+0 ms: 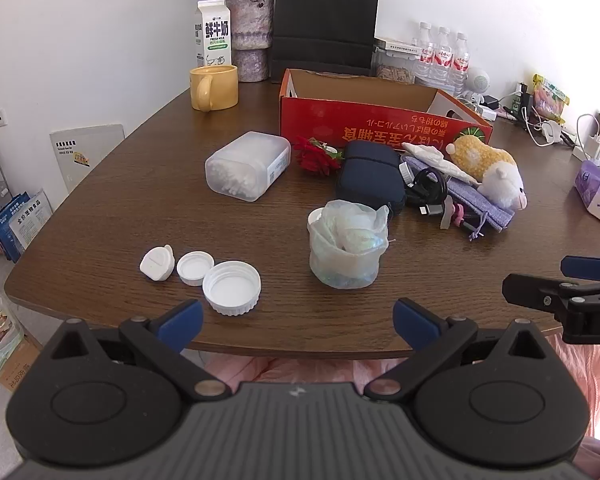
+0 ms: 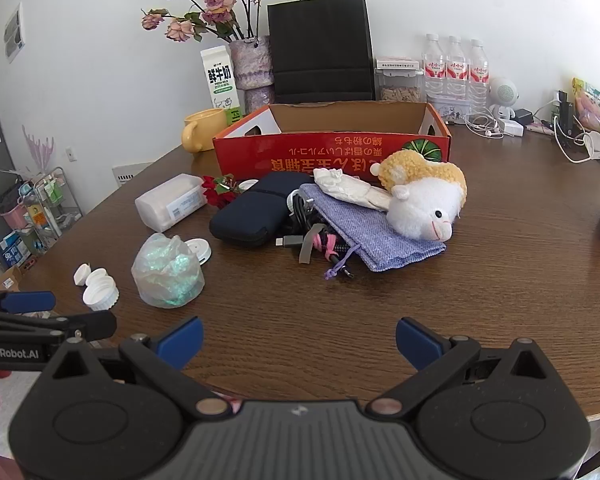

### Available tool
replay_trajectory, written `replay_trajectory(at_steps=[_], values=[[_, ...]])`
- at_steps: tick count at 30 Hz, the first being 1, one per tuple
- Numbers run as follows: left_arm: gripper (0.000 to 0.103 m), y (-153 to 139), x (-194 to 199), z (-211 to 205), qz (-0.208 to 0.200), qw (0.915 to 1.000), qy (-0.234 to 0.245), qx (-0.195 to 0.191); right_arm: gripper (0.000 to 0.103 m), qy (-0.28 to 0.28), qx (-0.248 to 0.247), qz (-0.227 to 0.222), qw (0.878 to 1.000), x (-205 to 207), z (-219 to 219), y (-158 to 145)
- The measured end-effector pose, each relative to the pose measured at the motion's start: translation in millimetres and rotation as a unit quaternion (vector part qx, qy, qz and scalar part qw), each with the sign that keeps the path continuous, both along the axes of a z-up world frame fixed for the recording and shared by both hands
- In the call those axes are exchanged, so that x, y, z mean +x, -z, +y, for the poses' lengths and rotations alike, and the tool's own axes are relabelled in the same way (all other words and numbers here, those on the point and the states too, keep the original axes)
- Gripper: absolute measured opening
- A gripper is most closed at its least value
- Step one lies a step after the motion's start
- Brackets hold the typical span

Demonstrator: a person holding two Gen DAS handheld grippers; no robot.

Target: Organize objects

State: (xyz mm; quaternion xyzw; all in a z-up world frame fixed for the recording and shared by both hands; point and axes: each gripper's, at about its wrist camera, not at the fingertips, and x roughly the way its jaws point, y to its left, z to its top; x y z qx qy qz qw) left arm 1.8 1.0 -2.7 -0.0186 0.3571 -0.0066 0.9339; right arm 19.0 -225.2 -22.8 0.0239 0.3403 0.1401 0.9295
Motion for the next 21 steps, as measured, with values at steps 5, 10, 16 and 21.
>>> replay_trajectory(at_steps=[5,10,16,21], values=[[0.103,-0.8,0.7,-0.2,-0.001,1.0,0.0,0.0,0.103,0.0,0.0,0.0,1.0,0.1,0.1,0.1],[0.103,-0.7,0.6,-0.2,0.0,1.0,0.0,0.0,0.103,0.0,-0.001,-0.001,1.0,-1.4,0.1,-2.8],[0.103,-0.6,0.4,-0.3,-0.001,1.0,0.0,0.0,0.103,-0.001,-0.001,0.0,1.0,-0.8,0.2,-2.3],[0.103,-0.5,0.4,-0.2,-0.001,1.0,0.0,0.0,0.103,-0.002,-0.001,-0.001,1.0,-1.2,0.7,-3.5]])
